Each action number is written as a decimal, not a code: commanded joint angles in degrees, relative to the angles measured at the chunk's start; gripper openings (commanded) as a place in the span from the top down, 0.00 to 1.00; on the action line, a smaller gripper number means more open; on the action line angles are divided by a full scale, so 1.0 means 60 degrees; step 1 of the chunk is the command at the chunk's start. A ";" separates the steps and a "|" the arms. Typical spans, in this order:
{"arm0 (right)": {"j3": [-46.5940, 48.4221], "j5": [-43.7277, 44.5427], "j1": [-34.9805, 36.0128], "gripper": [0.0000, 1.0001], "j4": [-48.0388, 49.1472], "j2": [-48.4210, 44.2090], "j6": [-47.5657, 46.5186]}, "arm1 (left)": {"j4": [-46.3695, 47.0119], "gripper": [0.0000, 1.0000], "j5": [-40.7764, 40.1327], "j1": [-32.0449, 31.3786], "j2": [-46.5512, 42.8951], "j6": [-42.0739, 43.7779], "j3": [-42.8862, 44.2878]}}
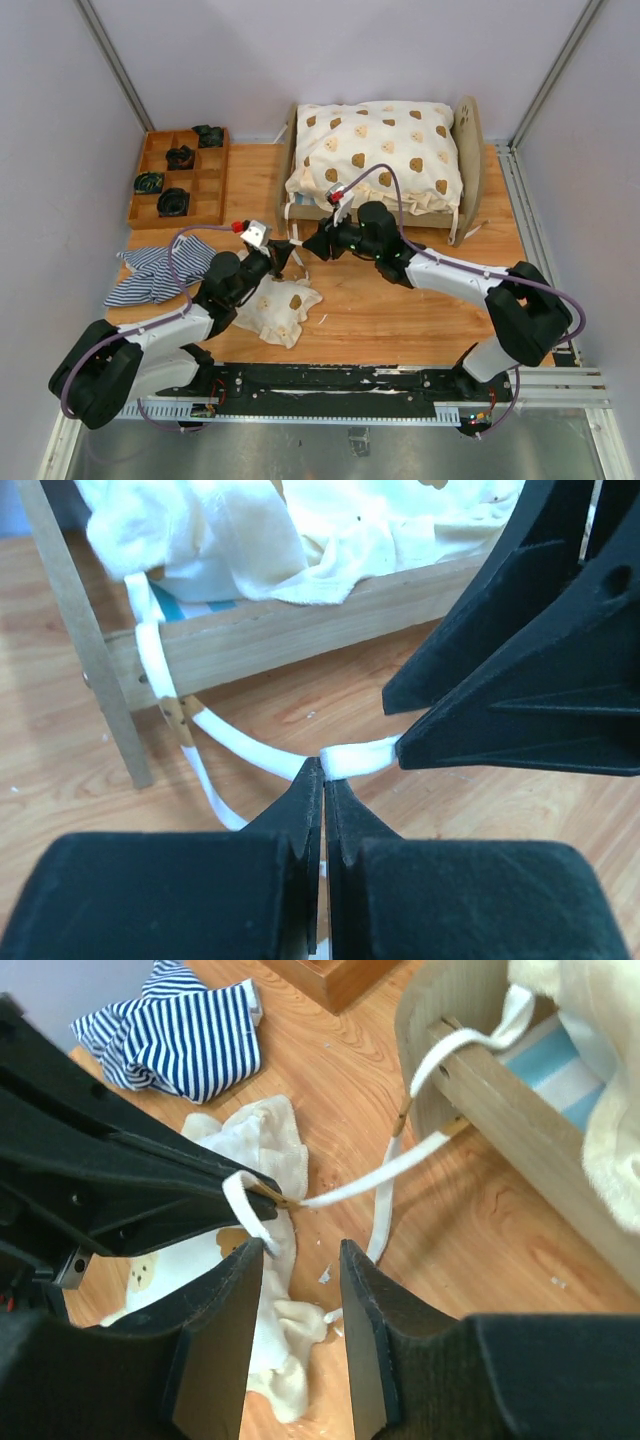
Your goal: Set up the pet bed
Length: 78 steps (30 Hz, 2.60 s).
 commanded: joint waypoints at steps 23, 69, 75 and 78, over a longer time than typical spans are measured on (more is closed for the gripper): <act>0.3173 -0.3215 0.0039 0.59 -0.7034 0.3403 -1.7578 | -0.1649 1.00 0.0218 0.1886 0.1027 -0.5650 0.0893; 0.3325 0.0491 -0.0236 1.00 -0.2146 0.2618 -0.8162 | -0.1601 1.00 -0.0902 0.2338 0.2930 -0.5493 0.0373; 0.3438 -0.0005 -0.0237 1.00 -0.2055 0.2786 -0.8153 | -0.1741 0.71 -0.0795 0.2334 0.2210 -0.5174 0.0309; 0.3485 -0.0180 -0.0257 1.00 -0.2193 0.2729 -0.8173 | -0.2018 0.57 -0.0566 0.2335 0.1386 -0.4335 0.0430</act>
